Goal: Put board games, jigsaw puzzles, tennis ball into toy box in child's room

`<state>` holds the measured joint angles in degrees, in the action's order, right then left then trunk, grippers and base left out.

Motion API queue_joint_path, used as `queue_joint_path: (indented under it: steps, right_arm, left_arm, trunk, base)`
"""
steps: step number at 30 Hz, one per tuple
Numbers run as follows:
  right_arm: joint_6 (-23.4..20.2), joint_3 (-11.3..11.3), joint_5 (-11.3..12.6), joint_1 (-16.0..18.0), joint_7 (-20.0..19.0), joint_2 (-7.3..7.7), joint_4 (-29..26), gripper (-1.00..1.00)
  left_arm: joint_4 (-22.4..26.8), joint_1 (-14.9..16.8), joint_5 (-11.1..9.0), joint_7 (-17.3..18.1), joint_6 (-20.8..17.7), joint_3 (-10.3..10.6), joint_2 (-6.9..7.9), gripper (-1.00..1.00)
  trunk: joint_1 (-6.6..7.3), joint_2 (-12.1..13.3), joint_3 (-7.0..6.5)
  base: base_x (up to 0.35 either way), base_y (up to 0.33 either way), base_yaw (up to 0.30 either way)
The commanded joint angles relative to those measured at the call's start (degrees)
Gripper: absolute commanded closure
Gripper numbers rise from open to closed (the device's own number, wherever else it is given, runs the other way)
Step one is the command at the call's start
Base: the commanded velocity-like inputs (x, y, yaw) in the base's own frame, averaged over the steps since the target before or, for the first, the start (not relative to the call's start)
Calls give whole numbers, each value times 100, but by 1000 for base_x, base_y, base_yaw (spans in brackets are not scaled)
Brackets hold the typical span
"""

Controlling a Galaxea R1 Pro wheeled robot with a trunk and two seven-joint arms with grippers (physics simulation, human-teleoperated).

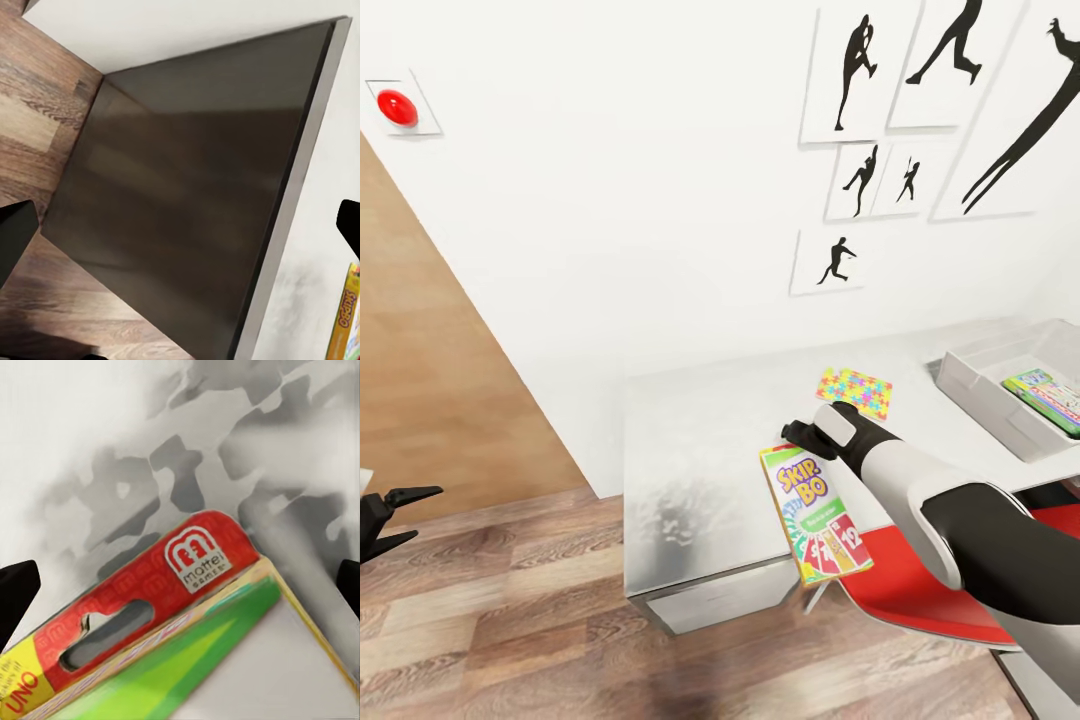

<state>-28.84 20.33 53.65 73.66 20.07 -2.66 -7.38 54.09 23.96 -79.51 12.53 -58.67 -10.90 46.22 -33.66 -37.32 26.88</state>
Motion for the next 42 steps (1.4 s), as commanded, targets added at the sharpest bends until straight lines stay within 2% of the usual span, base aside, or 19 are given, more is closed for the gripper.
queue_joint_path:
  steps: [1, 7, 15, 20, 25, 33, 42]
  right_arm:
    - [-21, 90, -12, -2, 58, 7, -8, -100]
    - [55, -41, -12, 4, 204, 11, -9, -100]
    - [32, -436, -12, 44, 607, 17, -15, -100]
    - [-7, -537, -7, 59, 872, 18, -334, -100]
    - [-234, -566, 24, 60, 1023, 19, -507, -100]
    - [-604, -946, 251, 59, 1304, 20, -678, -100]
    - [-692, -1144, 277, 11, 1529, 46, -694, -100]
  left_arm:
    - [-2, 4, 58, 57, -22, -9, 1, -100]
    - [-4, 4, 58, 57, -23, -14, 3, -100]
    - [-3, 4, 58, 57, -22, -17, 3, -100]
    - [-2, 4, 58, 58, -21, -18, 4, -100]
    - [-1, 4, 58, 57, -21, -13, 4, -100]
    - [-2, 4, 58, 59, -21, -17, 5, -100]
    - [-3, 4, 58, 57, -23, -18, 8, -100]
  trunk:
    - [-3, -4, 8]
    - [-3, -4, 8]
    - [-3, -4, 8]
    - [-3, -4, 8]
    - [-3, -4, 8]
    - [-3, -4, 8]
    - [-3, -4, 8]
  base:
    - [0, -4, 0]
    - [0, -1, 0]
    - [0, 0, 0]
    - [0, 0, 0]
    - [0, 0, 0]
    - [0, 0, 0]
    - [0, 0, 0]
